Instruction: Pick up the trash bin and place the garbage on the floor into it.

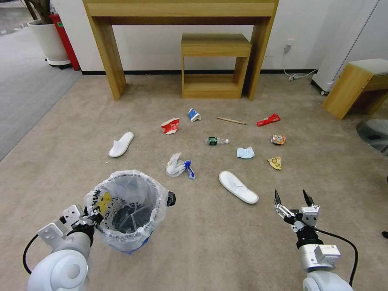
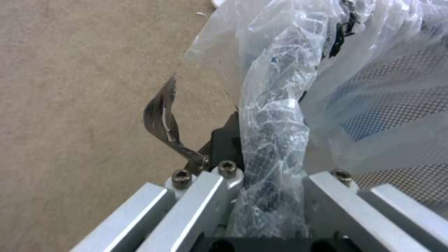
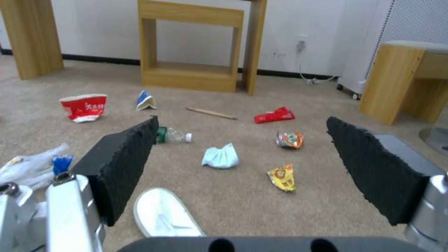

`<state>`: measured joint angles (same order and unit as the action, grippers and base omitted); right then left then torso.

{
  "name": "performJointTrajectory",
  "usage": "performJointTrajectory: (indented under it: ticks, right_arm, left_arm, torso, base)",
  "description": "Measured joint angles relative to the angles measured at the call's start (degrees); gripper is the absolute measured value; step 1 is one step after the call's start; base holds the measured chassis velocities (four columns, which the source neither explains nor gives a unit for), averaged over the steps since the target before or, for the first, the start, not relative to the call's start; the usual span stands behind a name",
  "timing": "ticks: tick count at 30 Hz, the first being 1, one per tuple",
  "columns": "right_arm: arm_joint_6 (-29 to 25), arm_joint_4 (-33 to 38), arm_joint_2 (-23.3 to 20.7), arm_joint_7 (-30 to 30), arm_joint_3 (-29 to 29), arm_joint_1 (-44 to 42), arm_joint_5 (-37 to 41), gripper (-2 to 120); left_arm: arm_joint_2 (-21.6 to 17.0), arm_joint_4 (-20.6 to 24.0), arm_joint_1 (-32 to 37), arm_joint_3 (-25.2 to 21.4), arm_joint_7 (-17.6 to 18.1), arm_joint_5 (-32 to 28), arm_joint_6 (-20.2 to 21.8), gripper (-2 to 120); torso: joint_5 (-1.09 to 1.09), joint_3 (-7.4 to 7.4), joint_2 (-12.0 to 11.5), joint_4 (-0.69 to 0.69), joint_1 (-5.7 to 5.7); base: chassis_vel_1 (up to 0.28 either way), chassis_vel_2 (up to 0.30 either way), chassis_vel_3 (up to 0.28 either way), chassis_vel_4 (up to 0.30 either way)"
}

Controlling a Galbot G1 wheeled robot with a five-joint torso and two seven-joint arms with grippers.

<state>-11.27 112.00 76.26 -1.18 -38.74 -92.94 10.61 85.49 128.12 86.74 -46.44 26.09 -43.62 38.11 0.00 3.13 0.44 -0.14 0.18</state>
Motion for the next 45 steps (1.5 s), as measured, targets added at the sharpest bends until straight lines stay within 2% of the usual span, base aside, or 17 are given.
performJointTrajectory:
  ticks: [45]
  right_arm:
    - [-0.5, 0.2, 0.0, 0.3, 0.3, -0.7, -1.0, 92]
  left_arm:
    - [0.0, 0.1, 0.4, -0.4, -0.1, 0.3, -0.2, 1]
  torso:
    - [0.0, 0.0, 0.0, 0.0, 0.0]
  base:
    - [-0.088, 0.087, 0.086, -0.088]
